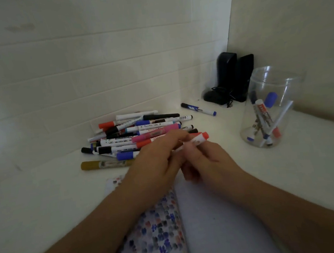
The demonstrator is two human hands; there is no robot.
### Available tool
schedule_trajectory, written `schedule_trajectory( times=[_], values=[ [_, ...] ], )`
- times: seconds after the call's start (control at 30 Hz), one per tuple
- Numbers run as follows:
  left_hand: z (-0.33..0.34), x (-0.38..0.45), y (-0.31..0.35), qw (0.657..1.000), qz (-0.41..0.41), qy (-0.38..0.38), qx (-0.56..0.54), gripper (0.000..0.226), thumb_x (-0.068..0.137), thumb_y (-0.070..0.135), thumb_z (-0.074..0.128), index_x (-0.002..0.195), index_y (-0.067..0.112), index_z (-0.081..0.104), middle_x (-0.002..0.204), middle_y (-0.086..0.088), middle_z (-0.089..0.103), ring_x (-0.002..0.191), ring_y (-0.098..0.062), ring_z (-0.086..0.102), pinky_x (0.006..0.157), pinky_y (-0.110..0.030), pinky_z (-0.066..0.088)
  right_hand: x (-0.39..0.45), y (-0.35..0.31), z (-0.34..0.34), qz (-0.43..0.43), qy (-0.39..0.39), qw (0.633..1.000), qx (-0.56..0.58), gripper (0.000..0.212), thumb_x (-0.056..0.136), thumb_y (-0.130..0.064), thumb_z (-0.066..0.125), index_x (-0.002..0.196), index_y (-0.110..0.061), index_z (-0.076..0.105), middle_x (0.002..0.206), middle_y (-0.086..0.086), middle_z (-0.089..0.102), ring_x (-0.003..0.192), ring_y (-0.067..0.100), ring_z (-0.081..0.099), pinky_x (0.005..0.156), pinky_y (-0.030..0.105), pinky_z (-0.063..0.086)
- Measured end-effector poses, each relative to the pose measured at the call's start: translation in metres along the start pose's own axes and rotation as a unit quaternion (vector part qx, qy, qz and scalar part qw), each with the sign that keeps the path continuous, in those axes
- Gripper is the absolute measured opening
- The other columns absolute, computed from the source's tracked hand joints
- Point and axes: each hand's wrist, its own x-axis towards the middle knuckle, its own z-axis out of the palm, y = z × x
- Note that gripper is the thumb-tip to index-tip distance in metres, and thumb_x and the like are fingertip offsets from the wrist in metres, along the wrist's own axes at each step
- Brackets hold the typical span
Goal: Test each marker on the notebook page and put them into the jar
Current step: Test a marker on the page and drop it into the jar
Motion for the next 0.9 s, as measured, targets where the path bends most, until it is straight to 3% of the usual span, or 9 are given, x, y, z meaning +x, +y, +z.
schedule_trajectory(
  times=[0.07,0.17,0.3,0.43,0.6,0.77,0.9],
  values=[
    [0.004,0.000,-0.005,1.000,-0.014,0.009,0.005,0.012,0.101,0.041,0.054,0.112,0.035,0.051,0.090,0.019,0.066,0.084,-0.002,0.066,0.067,-0.015,0.051,-0.002,-0.003,-0.004,0.038,0.000,0.997,0.060,0.050,0.099,-0.053,0.040,0.093,-0.015,0.071,0.065,0.004,0.066,0.057,0.015,0.058,0.057,0.027,0.048],
    [0.002,-0.001,-0.015,0.999,-0.004,-0.005,0.035,0.013,0.099,0.029,0.063,0.112,0.029,0.060,0.091,0.018,0.064,0.084,-0.004,0.064,0.068,-0.014,0.048,0.000,-0.002,-0.011,0.050,0.007,0.999,0.015,0.046,0.105,-0.046,0.044,0.081,-0.023,0.075,0.067,0.008,0.068,0.058,0.017,0.058,0.059,0.029,0.049],
    [-0.002,0.001,-0.020,0.996,-0.039,-0.021,0.072,0.021,0.099,0.031,0.060,0.120,0.033,0.062,0.090,0.018,0.063,0.083,-0.004,0.059,0.068,-0.012,0.043,0.004,-0.001,-0.018,0.081,0.072,0.991,0.075,0.045,0.111,-0.037,0.038,0.101,-0.012,0.075,0.070,0.010,0.070,0.057,0.020,0.054,0.053,0.025,0.044],
    [0.003,0.000,-0.022,0.996,-0.060,-0.043,0.056,0.016,0.105,0.031,0.047,0.116,0.036,0.058,0.089,0.017,0.059,0.084,-0.005,0.056,0.067,-0.016,0.043,0.009,0.000,-0.018,0.111,0.086,0.978,0.157,0.042,0.109,-0.038,0.047,0.082,-0.023,0.076,0.074,0.011,0.071,0.055,0.019,0.055,0.051,0.029,0.041],
    [0.009,-0.002,-0.013,0.995,-0.040,-0.079,0.038,0.013,0.106,0.034,0.038,0.109,0.035,0.051,0.084,0.015,0.056,0.078,-0.008,0.055,0.065,-0.026,0.045,0.007,0.003,-0.011,0.071,0.054,0.979,0.184,0.022,0.091,-0.041,0.069,0.077,-0.023,0.069,0.070,0.011,0.066,0.055,0.020,0.054,0.050,0.028,0.042],
    [0.012,-0.001,-0.012,0.995,-0.009,-0.085,0.054,0.016,0.104,0.043,0.036,0.103,0.034,0.049,0.078,0.014,0.058,0.070,-0.007,0.056,0.056,-0.017,0.037,0.009,0.009,-0.011,0.064,0.042,0.976,0.205,0.032,0.101,-0.016,0.064,0.070,-0.020,0.060,0.067,0.011,0.061,0.059,0.018,0.052,0.050,0.026,0.040],
    [0.012,0.000,-0.014,0.996,-0.010,-0.089,0.019,0.017,0.102,0.051,0.034,0.104,0.039,0.047,0.085,0.013,0.063,0.075,-0.008,0.060,0.061,-0.021,0.047,0.009,0.008,-0.019,0.036,0.016,0.978,0.206,0.030,0.096,-0.015,0.068,0.068,-0.019,0.058,0.066,0.011,0.063,0.055,0.015,0.054,0.050,0.023,0.042]
  ],
)
